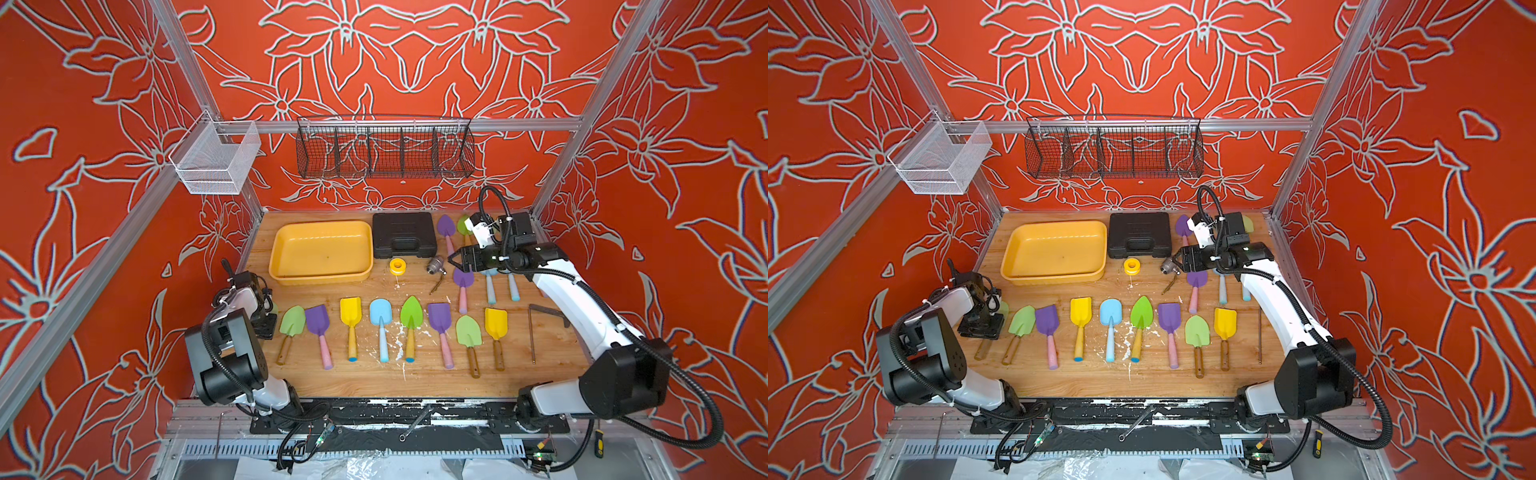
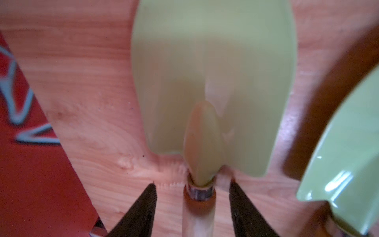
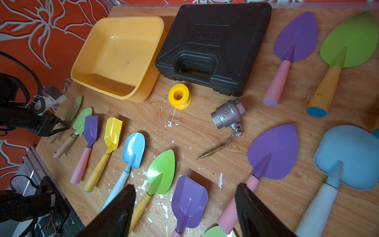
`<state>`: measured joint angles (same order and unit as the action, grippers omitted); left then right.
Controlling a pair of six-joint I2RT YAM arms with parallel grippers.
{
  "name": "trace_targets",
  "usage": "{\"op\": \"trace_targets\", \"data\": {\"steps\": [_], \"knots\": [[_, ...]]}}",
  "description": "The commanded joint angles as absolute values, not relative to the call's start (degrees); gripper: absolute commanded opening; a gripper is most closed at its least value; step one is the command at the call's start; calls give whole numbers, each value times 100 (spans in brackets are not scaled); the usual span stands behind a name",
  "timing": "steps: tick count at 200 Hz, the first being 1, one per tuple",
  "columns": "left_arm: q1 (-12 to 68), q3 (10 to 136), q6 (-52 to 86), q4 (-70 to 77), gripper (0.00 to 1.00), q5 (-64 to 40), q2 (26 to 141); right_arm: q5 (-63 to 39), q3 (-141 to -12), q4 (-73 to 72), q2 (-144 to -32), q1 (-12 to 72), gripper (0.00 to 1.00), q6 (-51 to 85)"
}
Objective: Take the shovel out of the storage box
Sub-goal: Place the shovel at the center of the board.
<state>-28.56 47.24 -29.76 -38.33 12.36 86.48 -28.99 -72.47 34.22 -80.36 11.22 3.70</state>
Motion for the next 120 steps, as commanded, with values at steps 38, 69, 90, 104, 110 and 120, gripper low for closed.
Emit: {"op": "trace_targets", "data": {"steps": [38,69,90,104,110,120], "knots": [[-2881,4967,-2633,-4213,79,1270,7249,-2873,-7356,3395,-7962,1107,81,468],[-2875,5197,-2441,-4382,89,1146,6121,-2935,-7365,3320,-7973,1106,82,597],[-2761,5607,-2251,-4521,95,754,5274,-2562,-7374,3315,-7874,1104,83,718],[-2540,5816,-2041,-4395,100,521,4745,-2351,-7374,3274,-7799,1098,84,754],[-2443,5866,-1891,-4281,98,342,4514,-2239,-7374,3271,-7772,1096,85,758],[-2264,5823,-1798,-4003,97,-128,4146,-2011,-7358,3251,-7691,1096,87,753]]}}
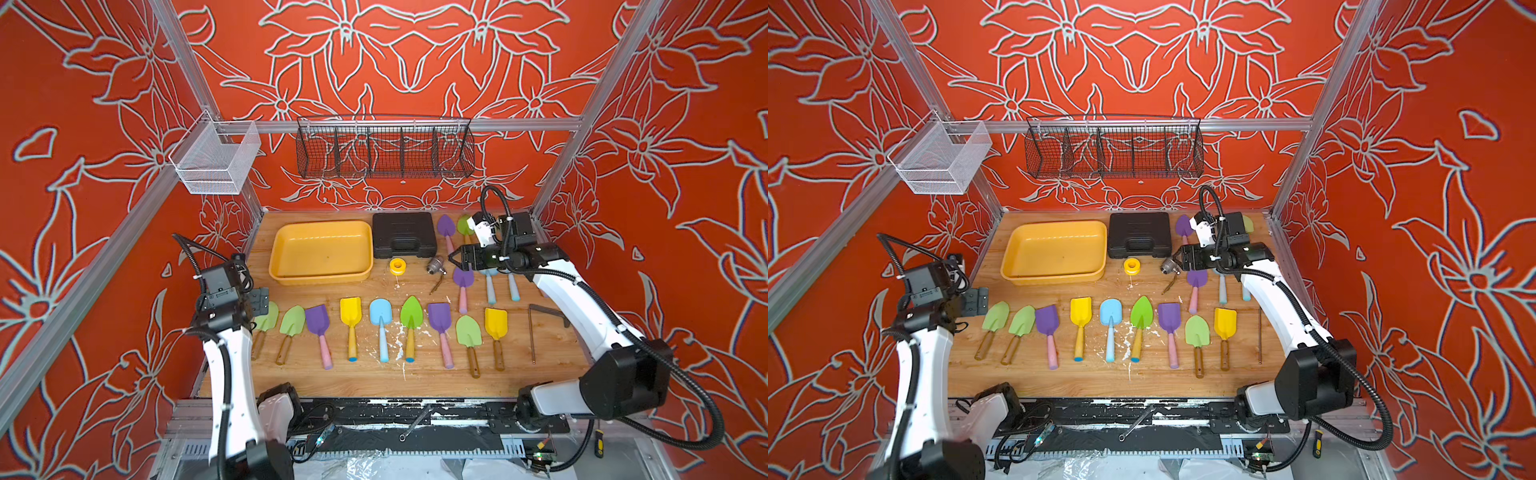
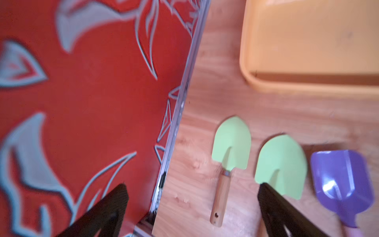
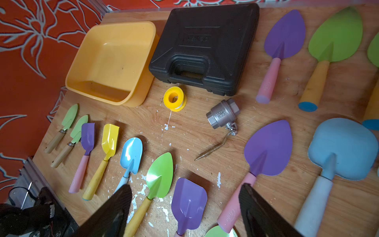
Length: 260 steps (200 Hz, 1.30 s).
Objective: Take the shovel out of the storage box
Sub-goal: Place the shovel at the center of the board, then reset both arms
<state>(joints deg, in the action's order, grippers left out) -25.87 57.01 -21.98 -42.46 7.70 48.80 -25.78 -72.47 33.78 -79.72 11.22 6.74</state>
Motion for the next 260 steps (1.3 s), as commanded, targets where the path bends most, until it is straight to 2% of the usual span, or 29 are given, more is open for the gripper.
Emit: {"op": "trace_targets", "data": {"steps": [1,20,58,89,122,150,193,238,260], "knots": [[-2240,5821,-1774,-3979,97,-152,4108,-1990,-7348,3247,-7682,1097,87,755],[-1753,5783,-1214,-3634,97,-451,3693,-1501,-7132,2966,-7440,1075,91,682],[-761,5598,-322,-3264,97,-360,3732,-485,-6742,2439,-6770,1063,98,353],[392,4861,-272,-2117,97,419,3687,149,-6174,2065,-6212,1031,98,109],[1035,4001,-82,-893,97,916,4009,687,-5261,1361,-5770,918,98,-91],[1091,3249,-8,-11,97,1706,4286,663,-4237,286,-5791,516,98,140],[972,2006,-292,1192,97,2201,4492,721,-3125,-1556,-6283,369,98,164],[307,1050,145,2623,97,1490,4952,536,-2805,-3134,-7314,369,98,-215],[272,1181,4,2987,97,1165,5447,531,-2858,-2960,-7245,374,98,-469]]}}
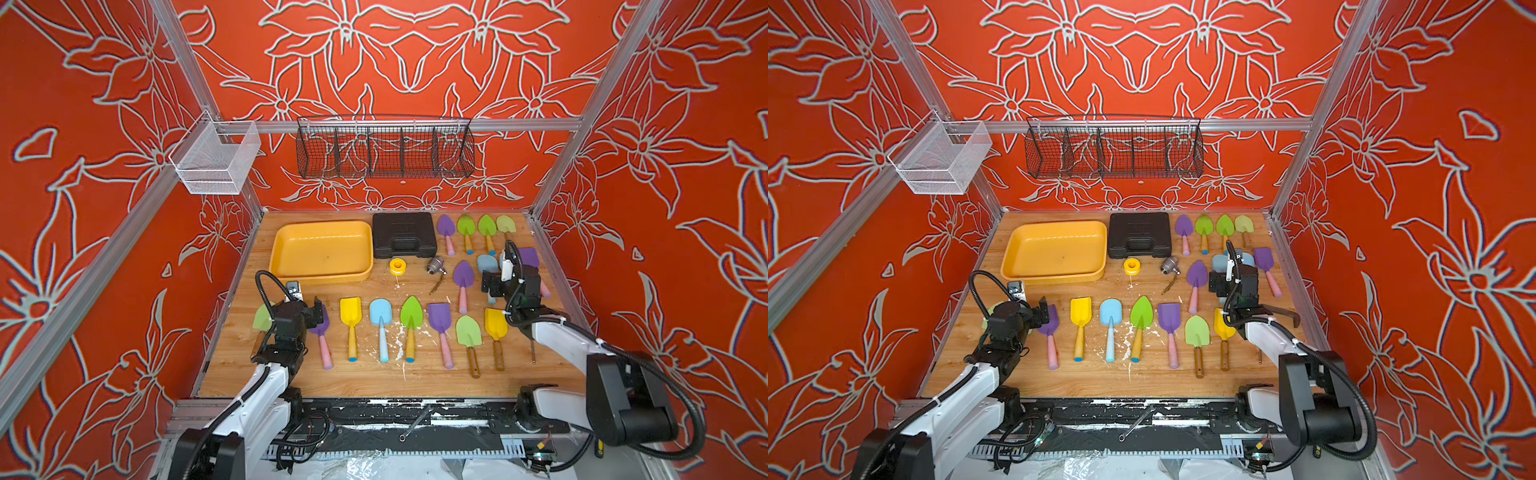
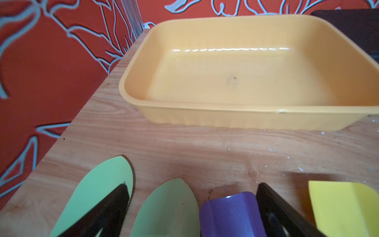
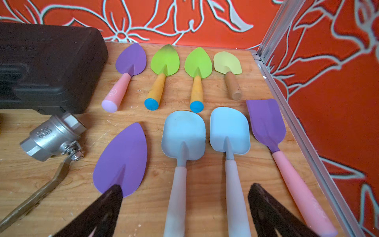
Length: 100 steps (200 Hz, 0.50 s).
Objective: Take the shovel out of the storage box
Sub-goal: Reset both arms
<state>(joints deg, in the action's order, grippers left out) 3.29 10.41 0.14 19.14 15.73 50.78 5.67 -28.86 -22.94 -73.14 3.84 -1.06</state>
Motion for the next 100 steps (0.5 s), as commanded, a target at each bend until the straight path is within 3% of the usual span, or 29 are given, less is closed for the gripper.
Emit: {"op": "trace_targets", "data": {"steps": [1,37,100], "knots": [[268,1188,2,3001,97,1163,5470,542,-2848,-2943,-7222,372,98,-463],[254,1383,-72,3402,97,781,6403,430,-2256,-2927,-6704,371,97,-281],[238,1771,-296,3513,97,302,7397,387,-1677,-4670,-7791,336,97,-250]]}}
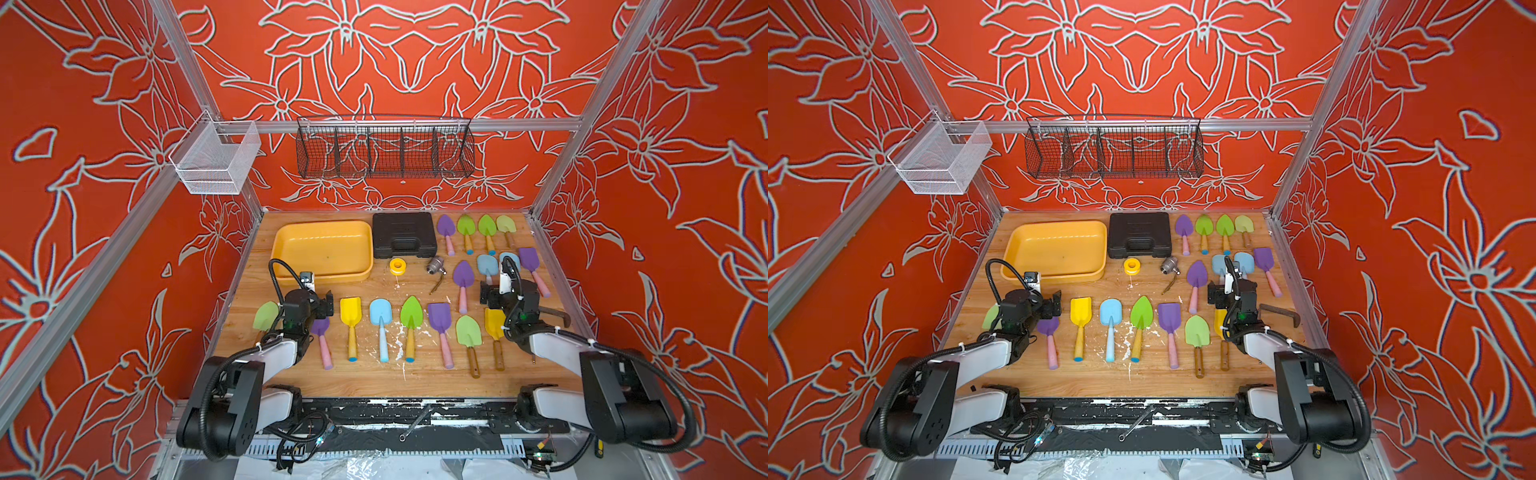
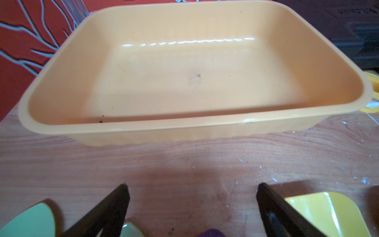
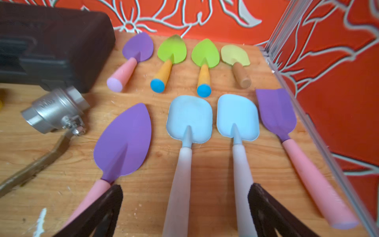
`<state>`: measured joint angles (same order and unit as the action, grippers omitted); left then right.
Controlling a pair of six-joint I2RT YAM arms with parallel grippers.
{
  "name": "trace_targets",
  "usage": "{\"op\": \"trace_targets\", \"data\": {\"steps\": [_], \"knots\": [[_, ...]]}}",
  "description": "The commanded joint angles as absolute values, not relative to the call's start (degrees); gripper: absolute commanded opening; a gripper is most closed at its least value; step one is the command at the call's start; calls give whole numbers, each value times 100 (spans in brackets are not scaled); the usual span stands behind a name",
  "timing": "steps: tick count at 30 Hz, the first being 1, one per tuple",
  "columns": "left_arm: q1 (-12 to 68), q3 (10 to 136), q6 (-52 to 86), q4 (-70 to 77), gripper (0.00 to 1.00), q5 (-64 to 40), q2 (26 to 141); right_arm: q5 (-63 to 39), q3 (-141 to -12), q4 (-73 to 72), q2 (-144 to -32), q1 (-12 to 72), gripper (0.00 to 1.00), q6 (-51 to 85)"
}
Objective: Take the shovel out of the storage box
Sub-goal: Reset both arms
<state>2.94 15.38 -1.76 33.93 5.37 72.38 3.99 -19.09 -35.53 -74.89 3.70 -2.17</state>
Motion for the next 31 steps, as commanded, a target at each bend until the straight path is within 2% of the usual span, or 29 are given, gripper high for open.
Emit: {"op": "trace_targets", "data": {"steps": [1,7,31], "knots": [[233,1782,-298,3497,97,292,7403,405,-1660,-4708,-7811,335,97,-248],[119,2018,-211,3268,97,217,7576,418,-2031,-4194,-8056,245,97,-98],[-140,2303,-28,2911,97,-22,7726,379,-2059,-4164,-8077,200,98,-83]]}}
